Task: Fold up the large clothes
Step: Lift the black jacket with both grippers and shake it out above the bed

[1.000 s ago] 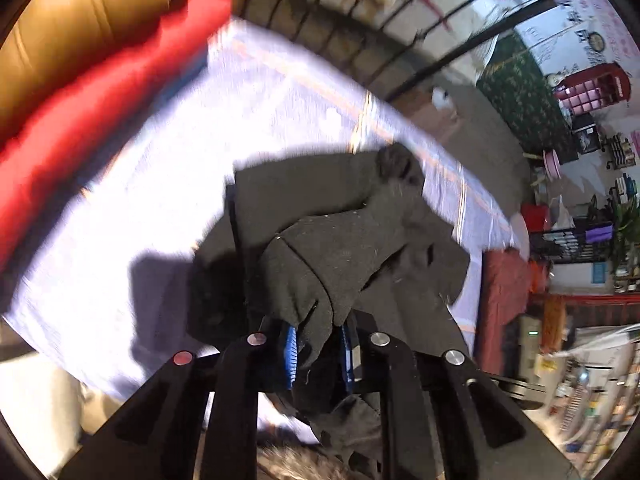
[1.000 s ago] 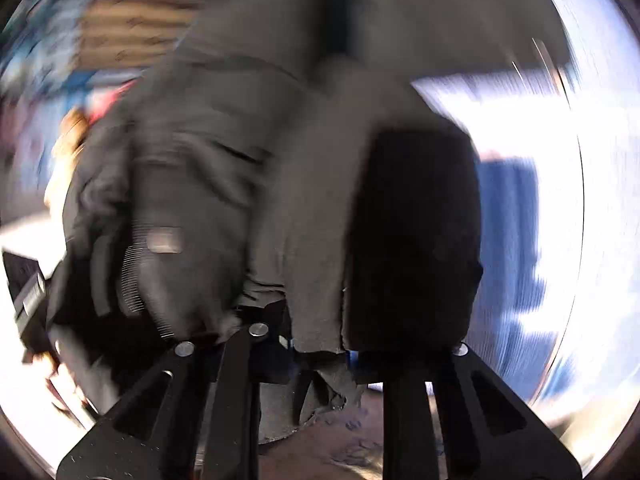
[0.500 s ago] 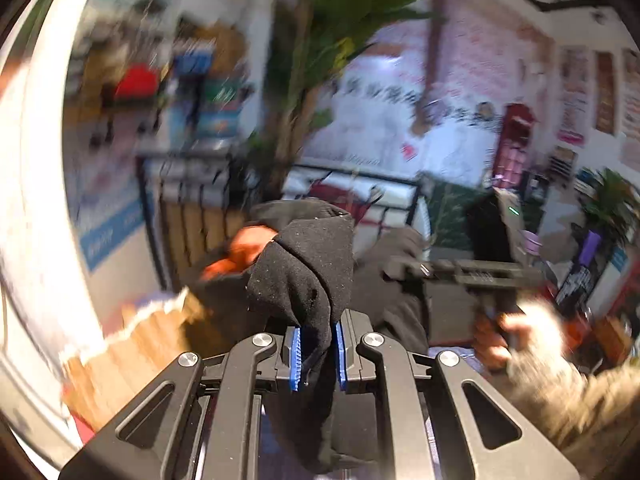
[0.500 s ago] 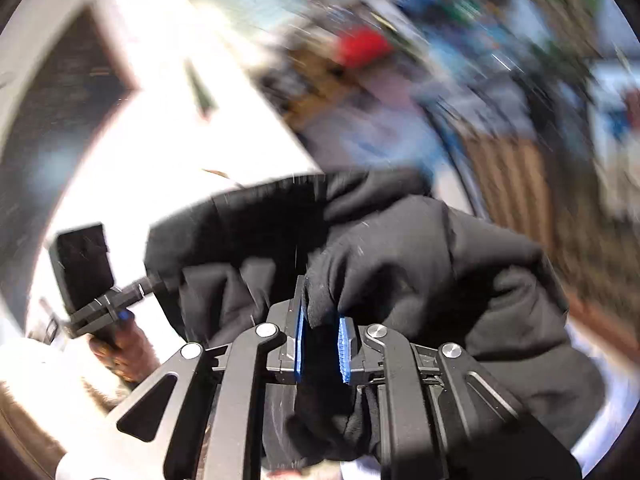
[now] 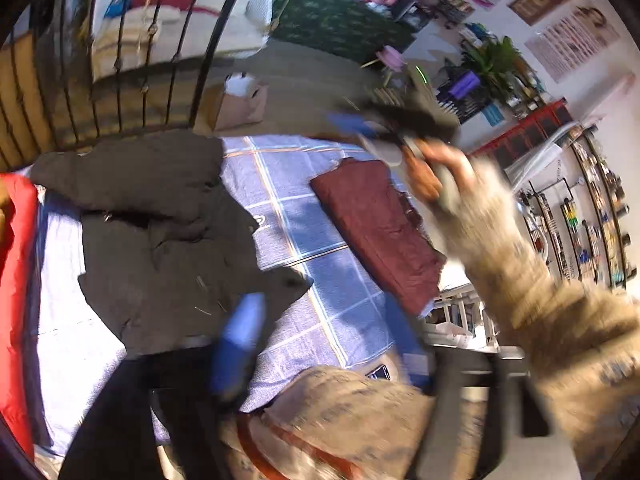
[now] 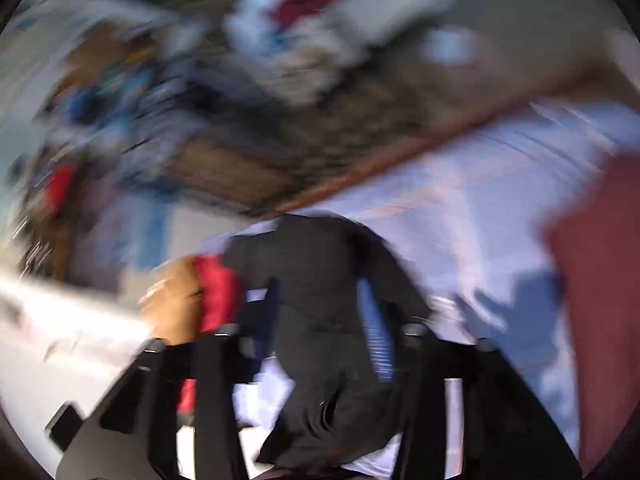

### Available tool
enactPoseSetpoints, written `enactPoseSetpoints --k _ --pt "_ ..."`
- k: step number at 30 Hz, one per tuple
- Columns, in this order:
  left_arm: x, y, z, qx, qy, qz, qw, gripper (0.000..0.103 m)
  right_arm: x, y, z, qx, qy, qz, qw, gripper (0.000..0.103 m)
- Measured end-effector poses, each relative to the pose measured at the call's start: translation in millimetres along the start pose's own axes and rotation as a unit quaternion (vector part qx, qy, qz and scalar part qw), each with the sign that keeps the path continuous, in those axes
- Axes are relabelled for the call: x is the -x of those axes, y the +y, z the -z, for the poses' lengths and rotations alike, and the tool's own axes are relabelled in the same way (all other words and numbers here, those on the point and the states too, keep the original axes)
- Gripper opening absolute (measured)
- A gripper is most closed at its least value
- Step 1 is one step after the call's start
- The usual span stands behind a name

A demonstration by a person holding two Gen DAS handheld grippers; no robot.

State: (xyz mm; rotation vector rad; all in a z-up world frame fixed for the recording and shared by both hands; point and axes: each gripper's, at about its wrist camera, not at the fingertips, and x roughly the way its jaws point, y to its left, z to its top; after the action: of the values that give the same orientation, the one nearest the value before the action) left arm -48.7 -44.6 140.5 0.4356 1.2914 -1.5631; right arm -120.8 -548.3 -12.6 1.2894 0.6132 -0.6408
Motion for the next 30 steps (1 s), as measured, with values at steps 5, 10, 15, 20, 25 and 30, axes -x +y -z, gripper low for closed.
enactPoseSetpoints --k 5,10,15,20,25,30 --pt "-24 55 -11 0.004 0.001 -0.114 0.9935 0.087 9 -115 66 -0.125 -0.013 0.04 0.991 0.073" --pt "-39 143 -11 0.12 -0.004 -0.195 0.9735 0.087 -69 -115 129 -0.152 0.061 0.061 0.985 0.073" --pt "-33 181 37 0.187 -0.006 -0.267 0.9453 0.087 -153 -38 154 -0.013 0.124 0.121 0.985 0.073" --pt "-49 219 83 0.225 0.012 -0.29 0.9303 0.087 -237 75 135 0.213 0.085 0.215 0.949 0.087" --pt "-49 235 127 0.285 0.024 -0.286 0.9144 0.087 -322 182 139 0.417 0.035 0.277 0.865 0.093" --pt "-39 238 143 0.302 0.022 -0.294 0.9066 0.087 -413 213 149 0.547 0.04 0.387 0.742 0.093"
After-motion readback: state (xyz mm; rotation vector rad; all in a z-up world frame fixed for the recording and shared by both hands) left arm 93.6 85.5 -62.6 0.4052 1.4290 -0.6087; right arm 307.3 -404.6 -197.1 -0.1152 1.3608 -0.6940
